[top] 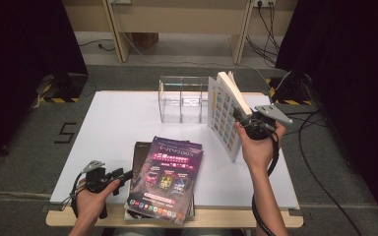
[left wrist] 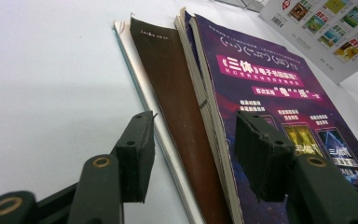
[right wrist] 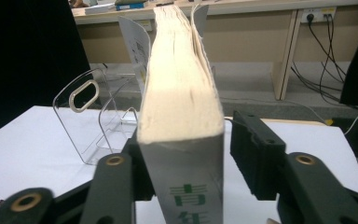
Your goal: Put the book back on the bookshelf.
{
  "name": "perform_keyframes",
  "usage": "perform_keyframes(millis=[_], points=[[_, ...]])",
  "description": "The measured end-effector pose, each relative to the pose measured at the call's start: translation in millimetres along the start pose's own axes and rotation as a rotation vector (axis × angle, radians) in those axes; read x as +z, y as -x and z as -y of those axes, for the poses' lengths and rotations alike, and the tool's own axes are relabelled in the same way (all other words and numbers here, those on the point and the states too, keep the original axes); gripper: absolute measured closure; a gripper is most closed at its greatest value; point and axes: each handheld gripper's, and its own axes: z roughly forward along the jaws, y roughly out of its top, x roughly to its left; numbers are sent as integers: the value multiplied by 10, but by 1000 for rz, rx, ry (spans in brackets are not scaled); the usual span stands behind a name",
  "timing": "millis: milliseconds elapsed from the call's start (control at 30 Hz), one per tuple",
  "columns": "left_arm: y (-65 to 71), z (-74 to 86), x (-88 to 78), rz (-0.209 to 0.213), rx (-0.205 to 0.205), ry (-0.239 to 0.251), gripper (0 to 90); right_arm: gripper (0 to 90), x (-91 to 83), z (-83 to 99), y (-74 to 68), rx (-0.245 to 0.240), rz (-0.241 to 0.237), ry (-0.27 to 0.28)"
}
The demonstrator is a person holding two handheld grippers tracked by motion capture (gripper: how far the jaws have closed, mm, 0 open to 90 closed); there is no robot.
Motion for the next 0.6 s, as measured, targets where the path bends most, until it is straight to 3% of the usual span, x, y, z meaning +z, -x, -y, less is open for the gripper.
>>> perform_keyframes(millis=[233,333,600], points=[[-13,-1,-2,2,0,-2,476,410,-10,-21,32,26,-4,16],[-13,-4,-3,2,0,-2,476,402,-10,-44,22,15,2,22],[-14,1,0,4,-5,-4,476,537,21,-105,-31,-20,9,-5]])
